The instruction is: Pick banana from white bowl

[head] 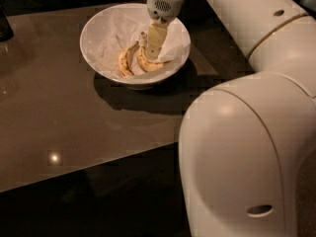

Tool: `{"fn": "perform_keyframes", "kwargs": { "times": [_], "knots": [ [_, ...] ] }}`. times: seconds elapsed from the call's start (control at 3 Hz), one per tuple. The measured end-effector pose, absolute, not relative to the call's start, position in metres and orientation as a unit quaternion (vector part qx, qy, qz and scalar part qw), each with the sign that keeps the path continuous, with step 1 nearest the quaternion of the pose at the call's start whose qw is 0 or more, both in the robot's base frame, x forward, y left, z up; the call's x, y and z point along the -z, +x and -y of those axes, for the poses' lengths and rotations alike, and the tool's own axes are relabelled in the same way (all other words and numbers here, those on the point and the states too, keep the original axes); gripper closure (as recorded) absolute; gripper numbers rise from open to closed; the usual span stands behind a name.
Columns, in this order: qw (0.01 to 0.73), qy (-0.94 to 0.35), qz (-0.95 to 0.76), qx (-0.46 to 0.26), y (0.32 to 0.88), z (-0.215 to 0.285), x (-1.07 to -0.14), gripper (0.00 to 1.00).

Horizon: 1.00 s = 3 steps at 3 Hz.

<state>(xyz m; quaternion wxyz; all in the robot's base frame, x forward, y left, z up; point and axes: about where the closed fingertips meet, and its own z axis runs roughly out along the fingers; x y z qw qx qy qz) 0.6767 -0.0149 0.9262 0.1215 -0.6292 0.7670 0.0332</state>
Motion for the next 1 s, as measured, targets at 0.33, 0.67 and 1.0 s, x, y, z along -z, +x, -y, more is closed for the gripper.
{"fn": "perform_keyframes", "kwargs": {
  "times": [0.33, 0.67, 1.0],
  "knots": [
    [0.111, -0.632, -0.766, -0.034, 0.680, 0.014, -0.914, 0.39],
    [0.097, -0.630, -0.769, -0.038, 0.682, 0.017, -0.899, 0.41],
    [0.087, -0.630, -0.771, -0.041, 0.683, 0.018, -0.888, 0.41]
  ]
}}
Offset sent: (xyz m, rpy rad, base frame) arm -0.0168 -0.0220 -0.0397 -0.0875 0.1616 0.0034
